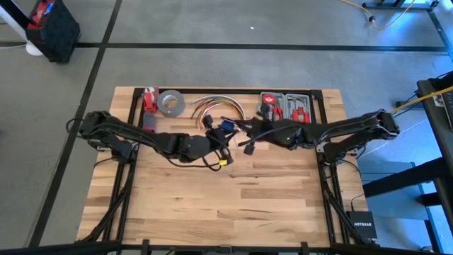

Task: Coil cords
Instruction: Coil the blue wire on the black spool

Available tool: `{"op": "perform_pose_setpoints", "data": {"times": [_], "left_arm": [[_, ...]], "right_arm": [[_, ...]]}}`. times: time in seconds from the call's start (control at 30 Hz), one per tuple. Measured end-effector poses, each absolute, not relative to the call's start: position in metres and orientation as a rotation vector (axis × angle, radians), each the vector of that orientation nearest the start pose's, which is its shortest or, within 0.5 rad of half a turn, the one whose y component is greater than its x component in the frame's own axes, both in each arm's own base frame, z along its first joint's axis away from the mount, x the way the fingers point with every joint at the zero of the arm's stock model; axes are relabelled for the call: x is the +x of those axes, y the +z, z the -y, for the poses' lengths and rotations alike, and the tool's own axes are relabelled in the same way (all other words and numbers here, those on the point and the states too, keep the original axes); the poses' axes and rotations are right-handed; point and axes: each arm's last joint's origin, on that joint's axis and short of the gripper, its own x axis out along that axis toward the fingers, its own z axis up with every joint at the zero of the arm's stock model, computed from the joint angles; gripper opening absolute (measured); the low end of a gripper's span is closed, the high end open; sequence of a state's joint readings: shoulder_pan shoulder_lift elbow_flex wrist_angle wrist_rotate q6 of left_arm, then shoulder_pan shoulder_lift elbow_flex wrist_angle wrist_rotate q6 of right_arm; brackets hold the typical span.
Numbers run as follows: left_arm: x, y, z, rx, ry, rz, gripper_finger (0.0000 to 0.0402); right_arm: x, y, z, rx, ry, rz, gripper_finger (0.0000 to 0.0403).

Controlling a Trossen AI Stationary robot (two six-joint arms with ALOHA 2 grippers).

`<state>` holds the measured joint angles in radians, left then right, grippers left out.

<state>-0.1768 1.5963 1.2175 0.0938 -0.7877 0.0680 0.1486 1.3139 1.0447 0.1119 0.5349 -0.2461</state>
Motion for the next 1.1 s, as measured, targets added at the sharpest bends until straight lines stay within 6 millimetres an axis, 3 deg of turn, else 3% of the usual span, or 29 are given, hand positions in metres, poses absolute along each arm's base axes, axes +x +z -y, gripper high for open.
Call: {"op": "perform_pose_setpoints", "data": {"times": [0.6,1.1], "left_arm": [[0.358,0.305,0.041,0.304,0.622,-0.331,0.0001],[0.357,0.299,0.040,0.326,0.621,-0.379,0.0001]], "right_arm": [[0.257,0.370,-0.027,-0.181,-0.257,-0.092,0.0003],[0.251,0.382,-0.028,-0.163,-0.198,-0.010,0.0003]]}}
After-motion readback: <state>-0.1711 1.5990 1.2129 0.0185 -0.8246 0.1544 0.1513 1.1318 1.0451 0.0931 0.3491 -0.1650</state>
